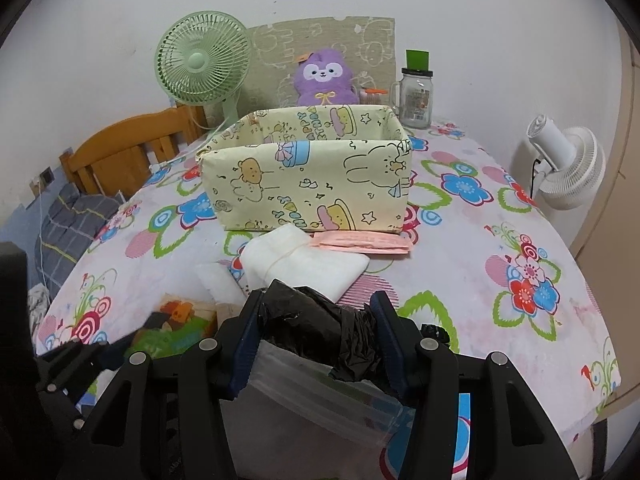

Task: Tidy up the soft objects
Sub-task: 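Lift the umbrella and tissue pack off the table with both tools, then carry the umbrella and tissue pack over the fabric box with both tools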

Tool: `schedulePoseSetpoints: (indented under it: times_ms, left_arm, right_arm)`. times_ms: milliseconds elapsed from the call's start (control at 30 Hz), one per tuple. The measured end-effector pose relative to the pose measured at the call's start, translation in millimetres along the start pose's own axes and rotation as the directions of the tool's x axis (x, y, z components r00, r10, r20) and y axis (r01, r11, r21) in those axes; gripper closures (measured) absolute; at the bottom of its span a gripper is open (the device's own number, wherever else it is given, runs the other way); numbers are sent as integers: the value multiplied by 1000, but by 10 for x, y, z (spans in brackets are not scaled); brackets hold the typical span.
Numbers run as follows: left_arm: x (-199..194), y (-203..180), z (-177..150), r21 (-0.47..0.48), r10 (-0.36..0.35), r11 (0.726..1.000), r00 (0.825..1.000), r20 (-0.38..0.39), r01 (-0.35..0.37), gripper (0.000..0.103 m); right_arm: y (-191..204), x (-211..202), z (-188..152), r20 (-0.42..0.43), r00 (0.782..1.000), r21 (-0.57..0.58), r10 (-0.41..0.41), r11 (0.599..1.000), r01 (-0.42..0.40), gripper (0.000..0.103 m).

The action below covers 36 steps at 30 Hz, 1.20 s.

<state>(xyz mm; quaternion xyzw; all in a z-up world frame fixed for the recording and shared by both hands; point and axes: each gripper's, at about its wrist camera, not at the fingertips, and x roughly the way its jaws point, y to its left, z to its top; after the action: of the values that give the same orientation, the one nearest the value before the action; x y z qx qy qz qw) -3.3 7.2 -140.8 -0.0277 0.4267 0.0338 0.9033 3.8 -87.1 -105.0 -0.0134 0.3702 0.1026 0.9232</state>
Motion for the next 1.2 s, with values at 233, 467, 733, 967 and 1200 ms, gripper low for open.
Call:
schedulePoseSetpoints:
  times_ms: [233, 467, 733, 967, 1200]
  left_arm:
    - [-81, 14, 106, 2, -4, 1000, 1000, 29, 4, 50]
    - [-177, -3, 260, 10, -6, 1000, 998, 57, 5, 50]
    - [-255, -74, 429, 21, -17, 1000, 996, 83, 16, 50]
    - [-323, -150, 581, 36, -24, 999, 993, 111, 20, 50]
    - [-409, -184, 723, 38, -30, 999, 989, 145, 25, 50]
  right_arm:
    - [32, -12, 46, 2, 1000, -5, 5, 1000, -5, 46]
    - [16, -57, 181, 20, 1000, 2, 6, 1000, -6, 46]
    - [-19, -125, 348, 42, 999, 4, 5, 1000, -5, 46]
    - [-40, -209, 506, 70, 997, 1, 9, 1000, -9, 46]
    - [-53, -300, 653, 99, 995, -3, 13, 1000, -13, 46]
